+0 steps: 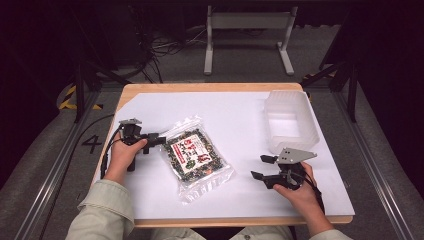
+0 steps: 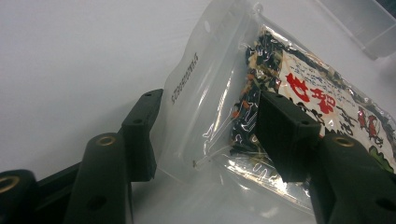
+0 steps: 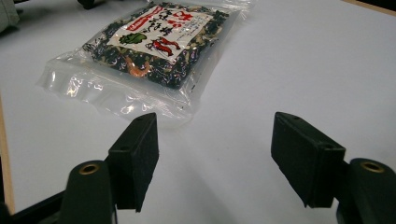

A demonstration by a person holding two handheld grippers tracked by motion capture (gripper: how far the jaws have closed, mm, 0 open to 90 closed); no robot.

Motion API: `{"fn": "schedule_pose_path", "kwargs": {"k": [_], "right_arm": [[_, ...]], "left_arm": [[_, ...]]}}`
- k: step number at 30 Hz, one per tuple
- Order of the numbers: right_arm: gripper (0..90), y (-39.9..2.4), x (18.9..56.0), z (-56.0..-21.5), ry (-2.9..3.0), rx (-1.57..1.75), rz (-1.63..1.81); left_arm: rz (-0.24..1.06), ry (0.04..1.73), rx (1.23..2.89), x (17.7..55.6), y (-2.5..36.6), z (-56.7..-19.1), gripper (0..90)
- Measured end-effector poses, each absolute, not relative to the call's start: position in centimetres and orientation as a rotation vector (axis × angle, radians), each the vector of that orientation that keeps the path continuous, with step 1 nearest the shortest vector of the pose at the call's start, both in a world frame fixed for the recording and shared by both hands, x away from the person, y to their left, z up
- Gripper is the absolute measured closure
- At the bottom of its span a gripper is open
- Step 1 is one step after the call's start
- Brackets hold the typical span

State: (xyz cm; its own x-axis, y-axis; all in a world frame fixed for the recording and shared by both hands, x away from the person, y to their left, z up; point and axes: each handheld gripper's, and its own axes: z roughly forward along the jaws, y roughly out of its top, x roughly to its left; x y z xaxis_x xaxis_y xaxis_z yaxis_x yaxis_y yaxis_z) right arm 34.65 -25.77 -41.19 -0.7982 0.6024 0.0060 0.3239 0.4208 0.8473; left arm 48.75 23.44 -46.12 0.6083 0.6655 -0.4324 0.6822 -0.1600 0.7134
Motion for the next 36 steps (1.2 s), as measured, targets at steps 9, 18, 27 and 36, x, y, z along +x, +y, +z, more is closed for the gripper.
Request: {"fn": "schedule_pose_path", "kwargs": {"k": [9, 18, 27, 36], "right_arm": [[32.1, -25.7, 34.7, -41.3, 2.379, 0.803, 1.309], [31.8, -25.4, 34.8, -41.3, 2.394, 0.797, 1.301], [31.6, -25.4, 34.8, -41.3, 2.393, 0.792, 1.303], [31.6, -25.5, 34.8, -41.2, 2.381, 0.795, 1.306]], "left_arm": [[0.035, 1.088, 1.923, 48.5, 23.1, -46.0, 60.9], [0.025, 1.052, 1.933, 48.1, 23.0, -45.8, 79.4], [0.04, 1.037, 1.962, 47.9, 23.0, -45.7, 89.2], [0.07, 1.006, 1.937, 47.5, 23.3, -44.4, 89.4]]}}
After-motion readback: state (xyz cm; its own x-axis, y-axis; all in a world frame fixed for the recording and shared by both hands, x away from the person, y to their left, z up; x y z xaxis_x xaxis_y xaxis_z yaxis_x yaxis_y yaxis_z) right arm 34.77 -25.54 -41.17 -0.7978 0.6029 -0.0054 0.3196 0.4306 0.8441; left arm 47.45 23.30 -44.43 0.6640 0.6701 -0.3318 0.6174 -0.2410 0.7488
